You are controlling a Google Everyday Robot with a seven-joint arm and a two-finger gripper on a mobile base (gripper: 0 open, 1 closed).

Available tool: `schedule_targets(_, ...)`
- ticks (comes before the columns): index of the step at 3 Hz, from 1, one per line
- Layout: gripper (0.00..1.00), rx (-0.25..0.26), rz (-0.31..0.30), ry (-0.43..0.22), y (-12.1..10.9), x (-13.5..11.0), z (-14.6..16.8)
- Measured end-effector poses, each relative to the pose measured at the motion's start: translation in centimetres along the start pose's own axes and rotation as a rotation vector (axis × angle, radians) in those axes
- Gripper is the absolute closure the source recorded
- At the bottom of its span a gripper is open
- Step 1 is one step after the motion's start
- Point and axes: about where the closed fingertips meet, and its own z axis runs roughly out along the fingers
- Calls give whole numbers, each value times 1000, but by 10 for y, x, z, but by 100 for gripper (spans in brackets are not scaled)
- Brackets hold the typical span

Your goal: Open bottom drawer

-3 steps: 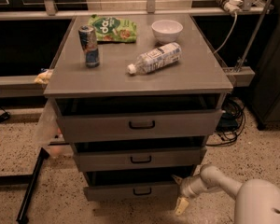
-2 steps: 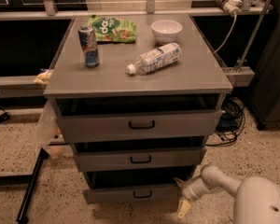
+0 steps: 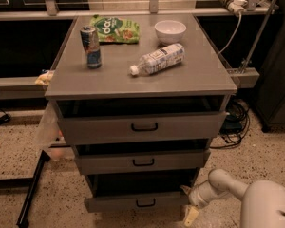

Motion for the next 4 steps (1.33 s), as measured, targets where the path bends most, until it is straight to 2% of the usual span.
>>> schedule_targets(1,0,0,0,0,1,-1,-2)
schedule_targets(2,0,-96,39,-6,28,3,-7)
schedule_targets(3,0,-131,53,-8,36,4,-9)
schedule_targets(4,0,-131,53,-8,36,4,-9)
